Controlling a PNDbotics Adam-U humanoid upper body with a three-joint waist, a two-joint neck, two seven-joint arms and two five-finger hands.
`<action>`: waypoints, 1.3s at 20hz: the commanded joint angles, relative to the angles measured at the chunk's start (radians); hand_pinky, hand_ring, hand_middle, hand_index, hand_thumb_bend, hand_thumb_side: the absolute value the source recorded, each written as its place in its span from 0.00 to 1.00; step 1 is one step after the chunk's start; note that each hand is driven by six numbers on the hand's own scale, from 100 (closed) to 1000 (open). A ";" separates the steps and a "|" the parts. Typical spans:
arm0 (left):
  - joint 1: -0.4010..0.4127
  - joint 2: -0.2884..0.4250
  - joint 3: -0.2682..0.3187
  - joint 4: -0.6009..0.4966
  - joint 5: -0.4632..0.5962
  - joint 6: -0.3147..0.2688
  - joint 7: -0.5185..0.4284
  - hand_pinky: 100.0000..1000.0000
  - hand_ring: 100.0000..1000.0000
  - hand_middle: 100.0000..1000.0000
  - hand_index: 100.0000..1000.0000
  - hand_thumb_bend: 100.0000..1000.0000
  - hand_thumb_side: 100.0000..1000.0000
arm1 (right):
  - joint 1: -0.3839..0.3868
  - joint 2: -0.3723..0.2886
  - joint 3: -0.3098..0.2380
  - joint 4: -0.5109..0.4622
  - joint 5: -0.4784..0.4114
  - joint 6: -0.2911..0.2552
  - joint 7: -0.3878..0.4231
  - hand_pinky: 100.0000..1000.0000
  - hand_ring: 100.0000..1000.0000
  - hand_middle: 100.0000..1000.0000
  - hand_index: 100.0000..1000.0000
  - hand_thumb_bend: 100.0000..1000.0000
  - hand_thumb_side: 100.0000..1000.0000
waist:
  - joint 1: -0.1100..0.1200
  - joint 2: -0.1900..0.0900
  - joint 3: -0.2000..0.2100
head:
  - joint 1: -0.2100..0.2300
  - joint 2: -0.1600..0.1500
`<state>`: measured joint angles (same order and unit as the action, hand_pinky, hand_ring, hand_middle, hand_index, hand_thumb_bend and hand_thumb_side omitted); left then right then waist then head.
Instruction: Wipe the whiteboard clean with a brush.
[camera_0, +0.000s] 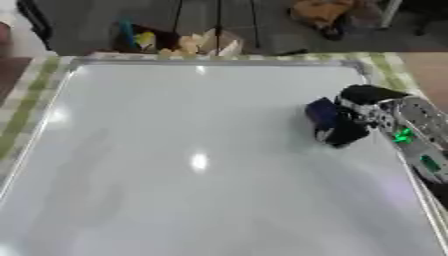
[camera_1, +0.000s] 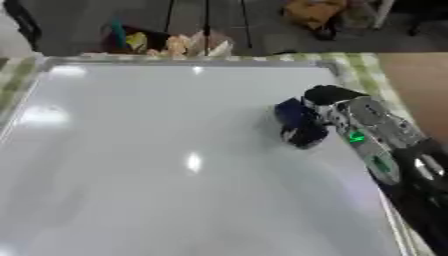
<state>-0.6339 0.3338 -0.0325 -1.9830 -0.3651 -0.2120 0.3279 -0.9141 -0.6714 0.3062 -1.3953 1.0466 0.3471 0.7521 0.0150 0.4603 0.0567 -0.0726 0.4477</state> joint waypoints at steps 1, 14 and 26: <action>-0.007 0.019 0.009 -0.017 -0.004 -0.002 0.004 0.81 0.92 0.87 0.92 0.15 1.00 | -0.007 -0.042 -0.027 0.014 0.027 0.013 -0.008 0.23 0.50 0.30 0.36 0.00 0.49 | 0.002 -0.030 -0.001 | 0.004 0.004; -0.009 0.020 0.008 -0.017 -0.004 -0.003 0.003 0.81 0.92 0.87 0.92 0.15 1.00 | -0.006 -0.056 -0.052 0.036 0.032 0.035 -0.028 0.23 0.50 0.30 0.36 0.00 0.48 | 0.001 -0.030 -0.003 | 0.006 -0.001; -0.017 0.017 0.007 -0.017 -0.001 -0.005 0.001 0.81 0.92 0.87 0.92 0.15 1.00 | 0.008 -0.054 -0.014 -0.002 -0.007 0.008 -0.018 0.22 0.49 0.29 0.35 0.00 0.48 | 0.002 -0.032 -0.004 | -0.001 -0.008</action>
<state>-0.6350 0.3339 -0.0324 -1.9830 -0.3652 -0.2140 0.3289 -0.8989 -0.6951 0.2865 -1.3766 1.0522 0.3598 0.7289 0.0165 0.4582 0.0541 -0.0718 0.4465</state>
